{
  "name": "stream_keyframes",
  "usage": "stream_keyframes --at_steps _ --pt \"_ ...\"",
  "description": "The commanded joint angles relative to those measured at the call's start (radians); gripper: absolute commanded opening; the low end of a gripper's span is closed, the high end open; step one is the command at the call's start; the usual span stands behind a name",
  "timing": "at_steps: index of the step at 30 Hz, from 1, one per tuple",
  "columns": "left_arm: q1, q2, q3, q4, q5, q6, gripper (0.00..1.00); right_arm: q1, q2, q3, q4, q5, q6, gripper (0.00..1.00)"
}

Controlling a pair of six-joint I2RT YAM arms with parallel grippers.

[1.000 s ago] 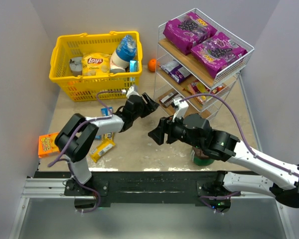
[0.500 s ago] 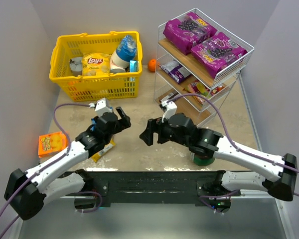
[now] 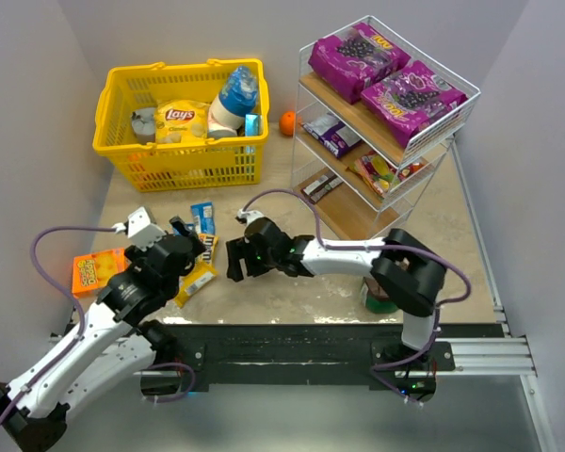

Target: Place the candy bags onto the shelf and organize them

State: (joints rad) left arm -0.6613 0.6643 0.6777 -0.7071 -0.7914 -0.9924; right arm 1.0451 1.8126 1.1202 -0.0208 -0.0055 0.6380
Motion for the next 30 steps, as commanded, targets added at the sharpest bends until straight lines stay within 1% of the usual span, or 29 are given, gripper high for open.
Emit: stream_keyframes --at_steps 1,4,9,11,16,17,18,20,21,23,24,25,26,30 --pt "0.003 -0.101 0.052 -0.098 -0.117 -0.066 0.98 0.000 0.088 0.133 0.174 -0.118 -0.041 0.76" --pt "0.005 -0.152 0.051 -0.074 -0.109 -0.026 0.98 0.000 0.169 0.176 0.234 -0.155 -0.032 0.70" --pt "0.003 -0.160 0.054 -0.074 -0.095 -0.014 0.99 0.001 0.280 0.260 0.246 -0.209 -0.021 0.61" --pt "0.005 -0.152 0.052 -0.077 -0.092 -0.011 0.99 0.001 0.295 0.270 0.254 -0.217 -0.015 0.58" --pt "0.005 -0.137 0.049 -0.052 -0.072 0.011 0.99 0.001 0.321 0.286 0.246 -0.244 -0.009 0.45" --pt "0.005 -0.132 0.048 -0.040 -0.068 0.014 0.99 0.001 0.323 0.289 0.242 -0.245 -0.011 0.42" --pt "0.005 -0.131 0.046 -0.032 -0.059 0.024 0.99 0.001 0.324 0.290 0.239 -0.245 -0.011 0.35" --pt "0.005 -0.123 0.045 -0.020 -0.048 0.031 0.99 0.001 0.320 0.286 0.225 -0.246 -0.011 0.27" --pt "0.003 -0.120 0.045 -0.017 -0.039 0.037 0.99 0.001 0.306 0.283 0.207 -0.232 -0.011 0.18" --pt "0.003 -0.115 0.042 -0.003 -0.026 0.044 0.99 0.001 0.283 0.258 0.187 -0.217 -0.006 0.10" --pt "0.005 -0.115 0.039 0.003 -0.011 0.054 0.99 0.001 0.271 0.247 0.177 -0.209 0.002 0.04" --pt "0.005 -0.111 0.037 0.011 -0.002 0.063 0.99 0.001 0.243 0.237 0.150 -0.180 0.003 0.01" --pt "0.005 -0.108 0.031 0.029 0.010 0.067 0.99 0.000 0.229 0.218 0.133 -0.168 0.002 0.00" --pt "0.005 -0.095 0.014 0.078 0.082 0.089 0.99 -0.002 0.145 0.139 0.044 -0.068 0.005 0.00"
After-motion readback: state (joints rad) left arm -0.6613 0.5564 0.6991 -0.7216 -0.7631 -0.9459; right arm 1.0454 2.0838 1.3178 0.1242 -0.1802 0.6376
